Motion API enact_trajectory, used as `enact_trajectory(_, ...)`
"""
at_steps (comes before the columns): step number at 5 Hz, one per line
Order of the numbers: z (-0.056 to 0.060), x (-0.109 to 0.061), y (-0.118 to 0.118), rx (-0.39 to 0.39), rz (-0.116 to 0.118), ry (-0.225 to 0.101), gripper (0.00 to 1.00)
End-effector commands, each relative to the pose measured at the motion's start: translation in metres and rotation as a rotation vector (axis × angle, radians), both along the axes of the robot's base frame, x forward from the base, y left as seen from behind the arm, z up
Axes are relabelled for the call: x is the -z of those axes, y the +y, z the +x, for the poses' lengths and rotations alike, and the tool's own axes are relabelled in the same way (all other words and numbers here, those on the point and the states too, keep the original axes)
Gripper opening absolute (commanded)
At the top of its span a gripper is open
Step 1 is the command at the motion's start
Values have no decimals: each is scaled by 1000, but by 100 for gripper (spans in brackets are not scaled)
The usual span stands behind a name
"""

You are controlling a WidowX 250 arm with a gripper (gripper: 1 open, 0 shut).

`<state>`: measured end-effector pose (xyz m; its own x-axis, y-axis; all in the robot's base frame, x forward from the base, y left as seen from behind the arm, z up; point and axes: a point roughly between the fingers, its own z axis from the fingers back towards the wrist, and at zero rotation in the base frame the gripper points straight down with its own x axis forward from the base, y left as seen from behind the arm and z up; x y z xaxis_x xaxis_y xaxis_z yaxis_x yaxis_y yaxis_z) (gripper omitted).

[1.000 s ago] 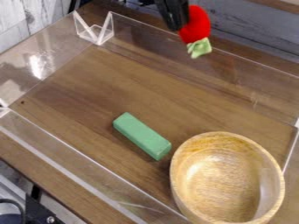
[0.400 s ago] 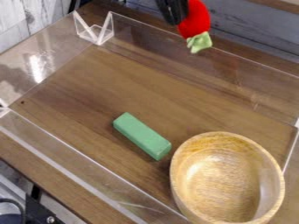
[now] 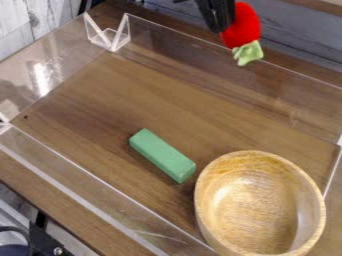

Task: Move the red object to the left side of the table

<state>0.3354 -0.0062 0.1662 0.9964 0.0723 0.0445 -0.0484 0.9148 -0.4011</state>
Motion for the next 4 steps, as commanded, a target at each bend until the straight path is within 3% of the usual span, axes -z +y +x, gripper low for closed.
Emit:
enact_trajectory(1, -5, -21, 30, -67, 31, -64, 0)
enact_trajectory(4, -13, -4, 112, -262, 81, -33, 0)
